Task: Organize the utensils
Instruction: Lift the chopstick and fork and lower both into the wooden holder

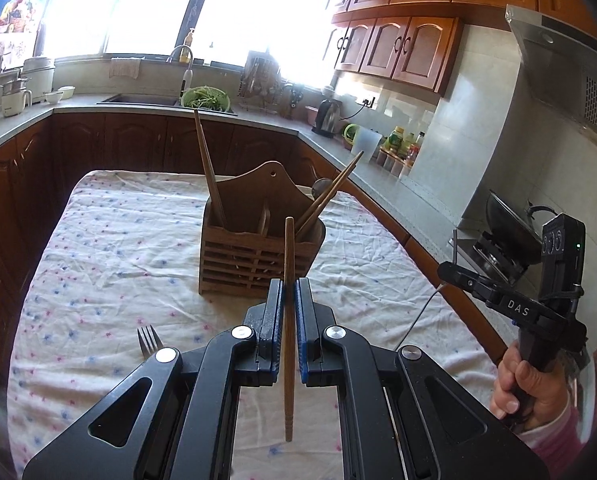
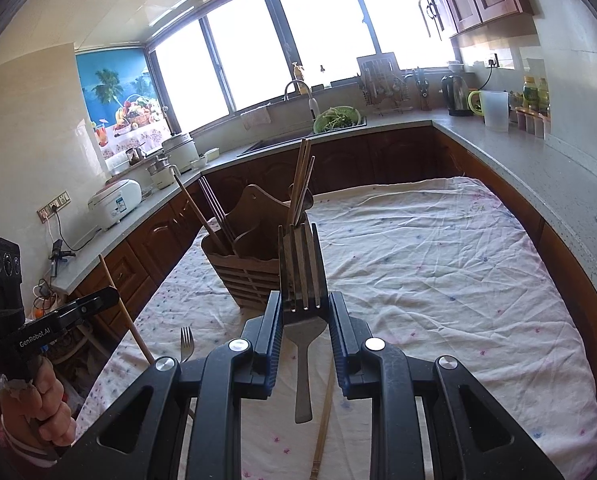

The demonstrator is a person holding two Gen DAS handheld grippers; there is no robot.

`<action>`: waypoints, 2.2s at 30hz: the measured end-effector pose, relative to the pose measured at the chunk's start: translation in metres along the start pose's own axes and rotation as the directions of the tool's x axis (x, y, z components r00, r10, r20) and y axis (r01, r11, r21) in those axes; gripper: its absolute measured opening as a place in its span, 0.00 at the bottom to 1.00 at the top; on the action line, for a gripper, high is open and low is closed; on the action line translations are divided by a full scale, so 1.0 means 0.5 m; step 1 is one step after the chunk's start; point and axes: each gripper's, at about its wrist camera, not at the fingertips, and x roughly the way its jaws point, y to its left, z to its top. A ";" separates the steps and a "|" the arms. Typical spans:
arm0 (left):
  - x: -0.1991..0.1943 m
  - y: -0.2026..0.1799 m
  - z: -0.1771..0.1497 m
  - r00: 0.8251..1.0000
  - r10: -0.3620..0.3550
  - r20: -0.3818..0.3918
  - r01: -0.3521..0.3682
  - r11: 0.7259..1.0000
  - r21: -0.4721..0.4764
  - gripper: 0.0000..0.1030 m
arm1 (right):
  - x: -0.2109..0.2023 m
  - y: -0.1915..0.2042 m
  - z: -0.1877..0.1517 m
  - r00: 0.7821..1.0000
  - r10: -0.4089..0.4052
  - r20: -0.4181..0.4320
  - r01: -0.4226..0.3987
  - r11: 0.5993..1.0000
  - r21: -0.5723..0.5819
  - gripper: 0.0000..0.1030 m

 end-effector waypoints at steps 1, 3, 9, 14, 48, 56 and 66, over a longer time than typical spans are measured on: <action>-0.001 0.000 0.001 1.000 0.000 0.003 0.000 1.000 -0.001 0.05 | 0.000 0.000 0.000 1.000 -0.001 0.000 0.001 1.000 -0.001 0.22; -0.001 0.001 0.004 1.000 0.001 0.007 -0.001 1.000 0.000 0.05 | 0.000 0.000 0.000 1.000 0.001 0.000 -0.001 1.000 0.001 0.22; -0.002 0.004 0.015 1.000 0.002 0.024 -0.002 1.000 -0.001 0.05 | 0.010 0.006 0.008 1.000 0.009 0.000 -0.009 1.000 0.000 0.22; -0.009 0.005 0.036 0.999 0.000 0.052 0.000 1.000 0.002 0.05 | 0.019 0.014 0.020 1.000 0.021 0.008 -0.021 1.000 -0.004 0.22; 0.114 0.076 0.283 0.940 0.117 0.321 -0.126 0.992 0.009 0.05 | 0.236 0.092 0.226 0.990 0.080 0.115 -0.068 0.992 -0.107 0.22; 0.179 0.096 0.210 0.952 0.155 0.265 -0.158 0.987 -0.007 0.05 | 0.300 0.087 0.161 0.997 0.072 0.036 -0.068 0.992 -0.106 0.22; 0.214 0.119 0.166 0.966 0.153 0.209 -0.154 0.988 -0.014 0.05 | 0.340 0.072 0.112 0.996 0.069 -0.055 -0.073 0.994 -0.082 0.22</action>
